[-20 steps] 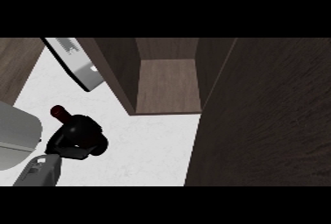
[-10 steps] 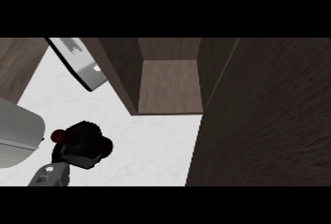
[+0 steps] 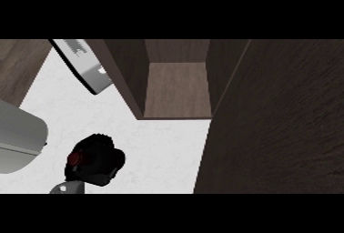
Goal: Pick up the wine, place it into the cabinet and close the cabinet
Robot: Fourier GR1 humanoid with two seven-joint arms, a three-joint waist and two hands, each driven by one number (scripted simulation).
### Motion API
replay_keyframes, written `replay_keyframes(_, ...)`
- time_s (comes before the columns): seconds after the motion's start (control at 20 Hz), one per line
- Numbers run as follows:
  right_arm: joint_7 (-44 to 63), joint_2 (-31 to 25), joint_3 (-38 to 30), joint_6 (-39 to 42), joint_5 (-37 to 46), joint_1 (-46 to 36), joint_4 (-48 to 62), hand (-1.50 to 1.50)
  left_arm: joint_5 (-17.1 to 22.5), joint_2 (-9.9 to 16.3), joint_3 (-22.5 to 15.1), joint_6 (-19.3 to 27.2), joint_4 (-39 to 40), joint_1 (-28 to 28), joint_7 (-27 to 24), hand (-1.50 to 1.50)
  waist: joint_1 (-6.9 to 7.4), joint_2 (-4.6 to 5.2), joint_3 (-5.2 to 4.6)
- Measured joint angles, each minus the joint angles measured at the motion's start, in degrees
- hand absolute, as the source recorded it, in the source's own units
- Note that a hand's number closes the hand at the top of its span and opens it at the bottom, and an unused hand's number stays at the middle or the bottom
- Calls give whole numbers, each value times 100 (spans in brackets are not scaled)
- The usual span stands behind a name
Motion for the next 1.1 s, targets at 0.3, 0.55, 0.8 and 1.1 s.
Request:
replay_keyframes(0.3,-217,-104,2,-16,-21,166,-5,-150,126,-349,-354,-31,-1147,542,518,150,17,11,-6)
replay_keyframes(0.55,-205,-213,33,-64,-23,181,-51,-150,217,-532,-729,134,-2037,823,1117,150,-9,4,-10)
replay_keyframes(0.8,-508,-341,204,-155,-22,422,-61,-150,448,-606,-1396,661,-2864,1068,1653,150,-36,4,-11)
replay_keyframes(1.1,-795,-483,224,-192,-53,618,-58,-150,488,-630,-1944,1515,-3514,990,2144,150,-45,17,-11)
